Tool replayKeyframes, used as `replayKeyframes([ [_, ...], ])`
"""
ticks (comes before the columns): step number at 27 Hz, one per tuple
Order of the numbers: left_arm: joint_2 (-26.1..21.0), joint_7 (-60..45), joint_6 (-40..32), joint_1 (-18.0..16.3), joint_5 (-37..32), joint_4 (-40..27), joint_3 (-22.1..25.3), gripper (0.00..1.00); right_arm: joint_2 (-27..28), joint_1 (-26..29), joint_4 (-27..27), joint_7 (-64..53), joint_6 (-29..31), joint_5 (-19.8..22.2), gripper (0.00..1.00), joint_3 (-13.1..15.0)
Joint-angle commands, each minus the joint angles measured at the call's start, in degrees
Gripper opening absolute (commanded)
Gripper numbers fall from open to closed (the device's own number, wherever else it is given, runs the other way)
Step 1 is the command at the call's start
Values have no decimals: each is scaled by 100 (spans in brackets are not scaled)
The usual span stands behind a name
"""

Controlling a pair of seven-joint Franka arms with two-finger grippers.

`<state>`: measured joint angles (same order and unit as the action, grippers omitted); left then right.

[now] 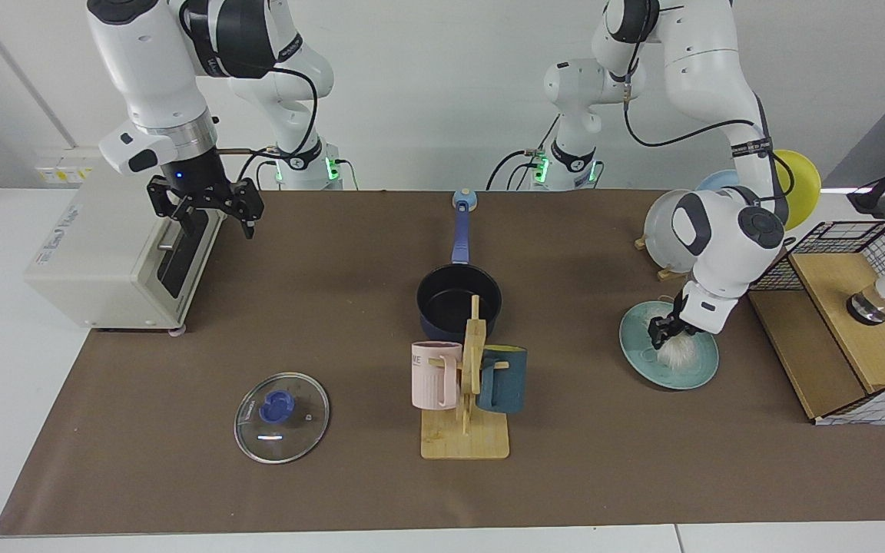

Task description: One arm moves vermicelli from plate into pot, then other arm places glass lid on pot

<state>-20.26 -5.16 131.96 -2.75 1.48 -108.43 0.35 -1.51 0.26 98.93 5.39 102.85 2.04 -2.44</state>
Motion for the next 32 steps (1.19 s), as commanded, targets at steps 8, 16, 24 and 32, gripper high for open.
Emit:
replayKeyframes([
  [8,618,7,-336,64,-34,349,-105,0,-25,106,-32,-249,-81,-152,100,-46],
  [16,1603,-327,-1505,73,-25,472,-641,0,-25,106,-32,-249,-81,-152,100,-46],
  [24,2491,-881,-2717,73,45,464,-1370,0,-25,106,-32,-249,-81,-152,100,-46],
  [32,2571,-1716,-2825,82,562,437,-2267,0,-112,106,-32,-258,-213,-152,100,-134],
])
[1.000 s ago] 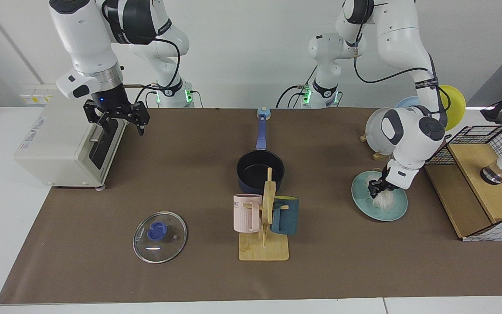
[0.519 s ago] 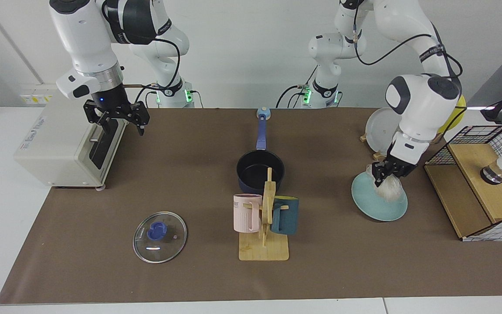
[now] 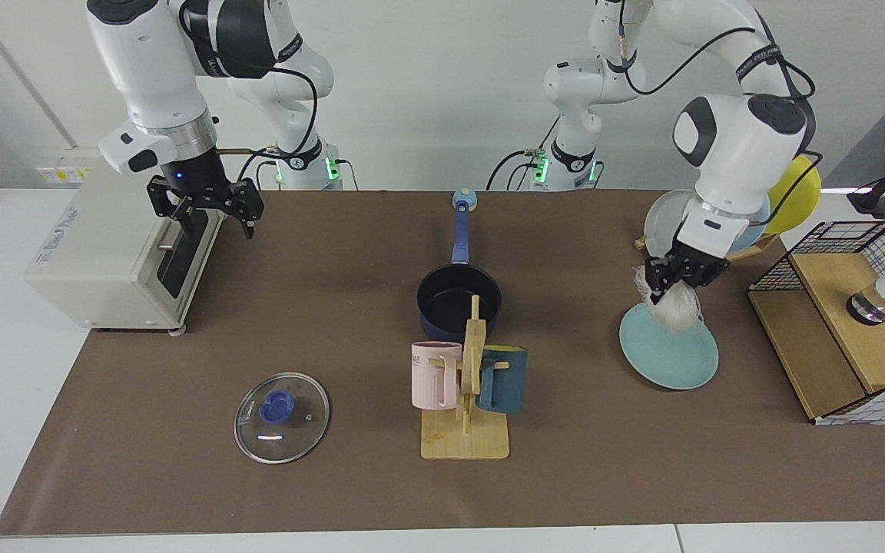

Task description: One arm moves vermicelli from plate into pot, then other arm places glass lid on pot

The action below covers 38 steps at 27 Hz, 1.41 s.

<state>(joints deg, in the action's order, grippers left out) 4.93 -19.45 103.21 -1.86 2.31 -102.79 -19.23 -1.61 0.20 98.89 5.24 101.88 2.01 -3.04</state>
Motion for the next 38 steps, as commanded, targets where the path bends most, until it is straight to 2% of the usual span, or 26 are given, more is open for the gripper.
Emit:
replayKeyframes([
  [1,52,-288,85,-8,646,-136,-414,0,-120,121,-28,-251,-116,-157,100,-57],
  [5,-88,-401,584,-8,823,-258,-809,0,-155,147,-28,-286,-194,-148,100,-22],
  [9,-615,-797,1384,10,814,-338,-1310,0,-287,200,-2,-278,-300,-139,100,-48],
  [15,-809,-841,2018,19,823,-381,-1399,0,-148,200,-229,-278,-467,-139,100,-74],
  [17,-967,-850,2098,45,832,-408,-1434,0,168,200,-554,-278,-695,-122,100,-74],
  [21,-1362,-1035,2466,124,788,-434,-1470,0,1292,182,-1967,-252,-1275,-104,100,-92],
  [24,-1529,-1035,2669,142,753,-487,-1470,0,2013,147,-2715,-243,-1294,-61,100,-109],
  [27,-1670,-1035,2888,168,744,-592,-1470,0,2550,138,-3235,-234,-1223,-25,100,-127],
  [31,-1846,-1044,3169,282,657,-759,-1470,0,3086,130,-3640,-190,-1083,80,100,-250],
  [38,-2198,-1193,3355,344,331,-839,-1470,0,3913,7,-3772,100,-196,344,100,-373],
])
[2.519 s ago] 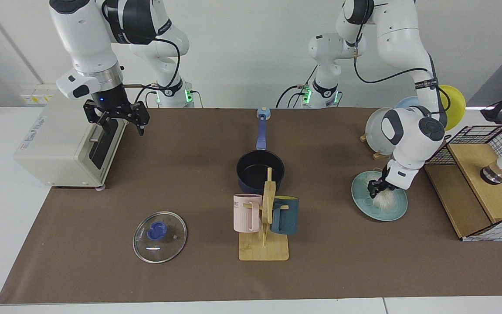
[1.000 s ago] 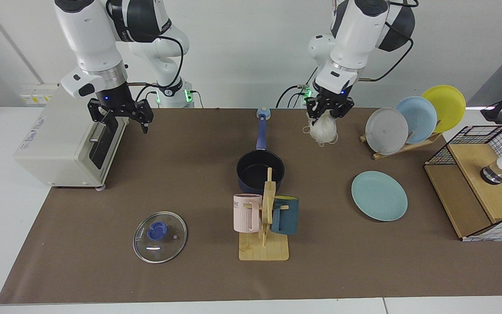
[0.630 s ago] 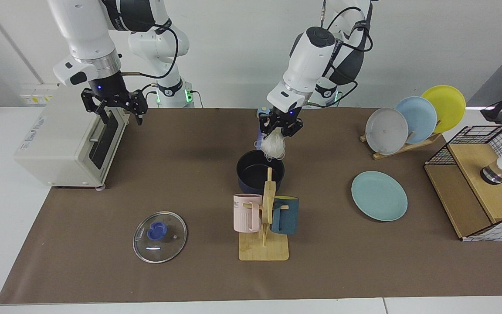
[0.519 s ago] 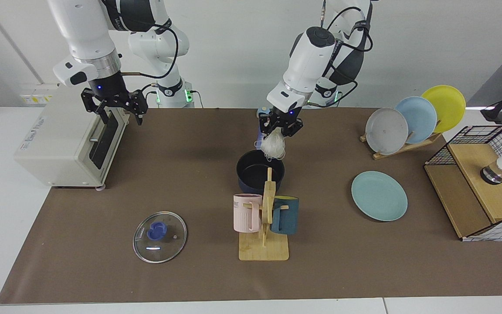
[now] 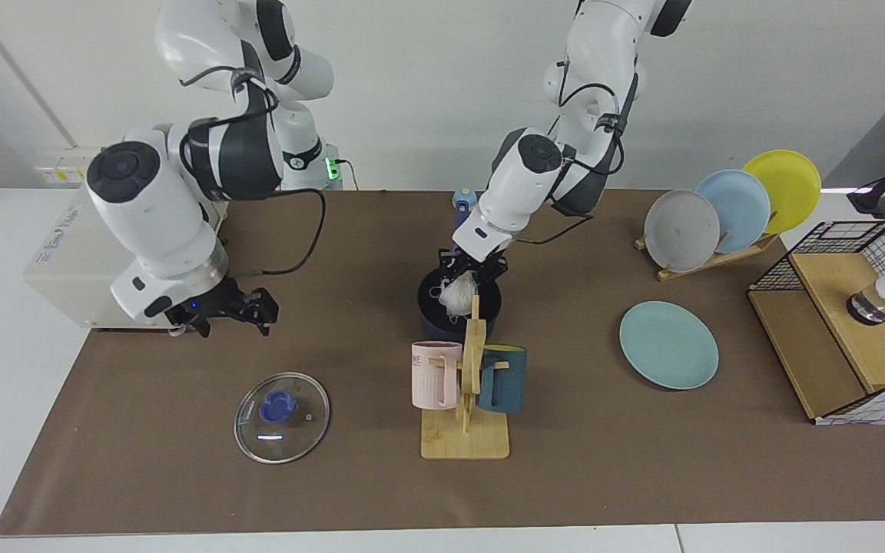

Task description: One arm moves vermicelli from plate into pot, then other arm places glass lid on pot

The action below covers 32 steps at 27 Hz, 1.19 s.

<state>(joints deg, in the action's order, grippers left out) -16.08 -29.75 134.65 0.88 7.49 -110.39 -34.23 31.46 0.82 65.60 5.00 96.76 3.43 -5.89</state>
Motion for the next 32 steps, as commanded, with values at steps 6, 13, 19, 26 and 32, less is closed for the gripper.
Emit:
replayKeyframes([
  [6,-203,-338,491,166,-187,-255,30,0,1152,-143,-671,256,616,457,100,-88],
  [13,-211,-330,606,167,-187,-396,30,0,1530,-134,-671,256,1073,536,100,-97],
  [19,-238,-339,659,149,-187,-370,30,0,1679,-169,-671,265,1267,536,100,-97],
  [26,-378,-339,659,131,-187,-185,48,1,1723,-231,-636,309,1416,545,100,-123],
  [32,-510,-321,659,79,-187,8,91,1,1750,-205,-583,291,1486,580,100,-167],
])
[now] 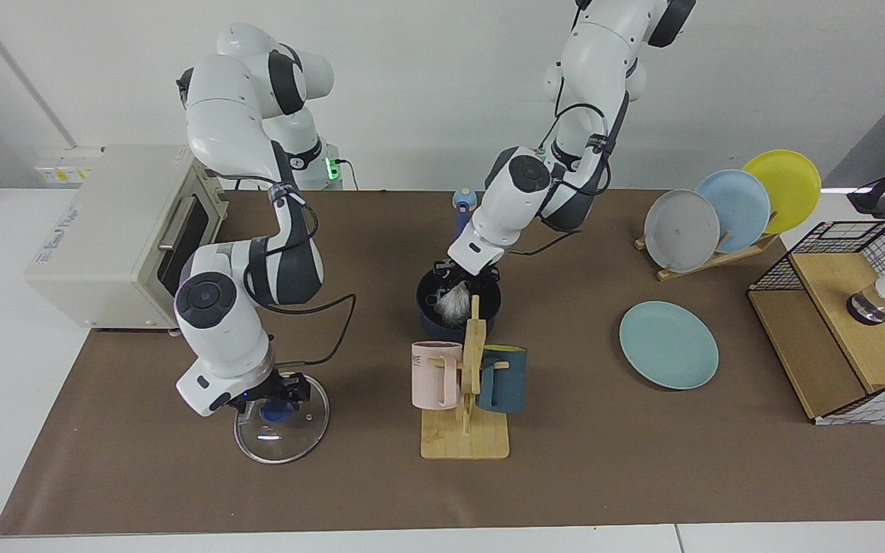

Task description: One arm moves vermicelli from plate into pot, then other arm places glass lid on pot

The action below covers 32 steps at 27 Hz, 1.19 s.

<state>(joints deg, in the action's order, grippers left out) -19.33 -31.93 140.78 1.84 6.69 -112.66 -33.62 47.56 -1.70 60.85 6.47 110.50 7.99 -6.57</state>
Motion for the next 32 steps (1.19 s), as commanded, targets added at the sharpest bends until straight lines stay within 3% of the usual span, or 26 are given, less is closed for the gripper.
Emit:
replayKeyframes([
  [1,-211,-103,46,-17,-107,270,40,0,140,47,-74,135,155,159,99,-98],
  [12,-308,-111,63,-43,-133,420,101,0,113,73,111,126,296,203,97,-116],
  [16,-308,-111,63,-43,-142,403,110,3,78,82,138,100,288,221,84,-116],
  [19,-308,-120,63,-43,-142,403,119,20,43,90,138,82,235,282,65,-116],
  [21,-300,-120,55,-52,-142,403,119,28,-18,90,146,73,191,282,38,-125],
  [22,-308,-120,55,-52,-142,420,128,36,-62,90,190,65,174,282,22,-116],
  [24,-308,-94,55,-60,-133,438,128,67,-185,108,356,47,173,282,0,-125],
  [25,-308,-59,55,-60,-142,438,137,91,-238,108,418,47,182,282,0,-125],
  [26,-300,-50,46,-60,-142,438,137,100,-282,117,462,38,191,282,0,-125],
  [32,-107,-50,-532,-131,-151,622,145,100,-510,134,568,21,139,221,0,-133],
])
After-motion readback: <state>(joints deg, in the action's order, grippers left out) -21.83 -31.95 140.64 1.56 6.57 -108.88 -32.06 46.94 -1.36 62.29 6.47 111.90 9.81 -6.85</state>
